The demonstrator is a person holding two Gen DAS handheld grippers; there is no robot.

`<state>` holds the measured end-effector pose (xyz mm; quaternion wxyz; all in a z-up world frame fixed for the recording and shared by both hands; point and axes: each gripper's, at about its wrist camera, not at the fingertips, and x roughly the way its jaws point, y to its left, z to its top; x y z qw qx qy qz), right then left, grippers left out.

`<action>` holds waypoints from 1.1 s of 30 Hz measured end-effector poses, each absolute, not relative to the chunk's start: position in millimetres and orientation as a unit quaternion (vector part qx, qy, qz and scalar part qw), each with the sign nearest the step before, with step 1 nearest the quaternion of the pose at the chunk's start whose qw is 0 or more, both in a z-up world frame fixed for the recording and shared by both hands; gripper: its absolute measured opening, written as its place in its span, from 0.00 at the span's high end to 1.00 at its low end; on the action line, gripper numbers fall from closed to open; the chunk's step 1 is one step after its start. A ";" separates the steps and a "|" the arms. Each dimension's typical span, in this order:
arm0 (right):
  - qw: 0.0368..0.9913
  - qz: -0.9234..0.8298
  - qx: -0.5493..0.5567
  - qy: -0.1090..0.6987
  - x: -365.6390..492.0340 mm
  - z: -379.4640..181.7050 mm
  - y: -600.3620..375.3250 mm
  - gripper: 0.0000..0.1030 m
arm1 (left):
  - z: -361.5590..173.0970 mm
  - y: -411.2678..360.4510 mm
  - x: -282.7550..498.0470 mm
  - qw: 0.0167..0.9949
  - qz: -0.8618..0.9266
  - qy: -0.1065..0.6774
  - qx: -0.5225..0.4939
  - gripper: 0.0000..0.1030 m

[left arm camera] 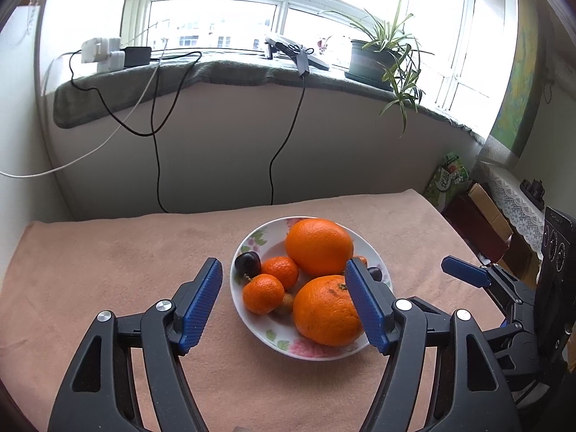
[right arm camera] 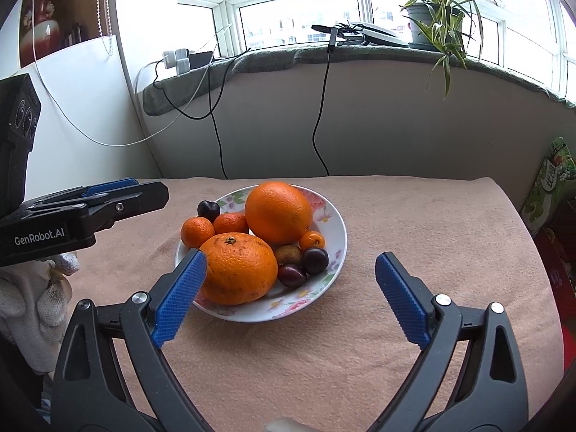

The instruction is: Organize fruits

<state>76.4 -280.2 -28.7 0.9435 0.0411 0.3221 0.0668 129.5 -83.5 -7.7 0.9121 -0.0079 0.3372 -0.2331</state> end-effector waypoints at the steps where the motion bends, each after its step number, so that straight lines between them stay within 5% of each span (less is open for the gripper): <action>1: 0.944 0.064 0.043 0.321 75.0 -28.3 -281.3 0.03 | -6.5 -81.9 125.6 0.913 -0.231 0.335 -0.008 0.31; 33: 0.954 0.028 0.041 0.297 38.2 -20.7 -281.6 0.00 | 2.6 -59.8 61.1 0.940 -0.173 0.295 0.002 0.21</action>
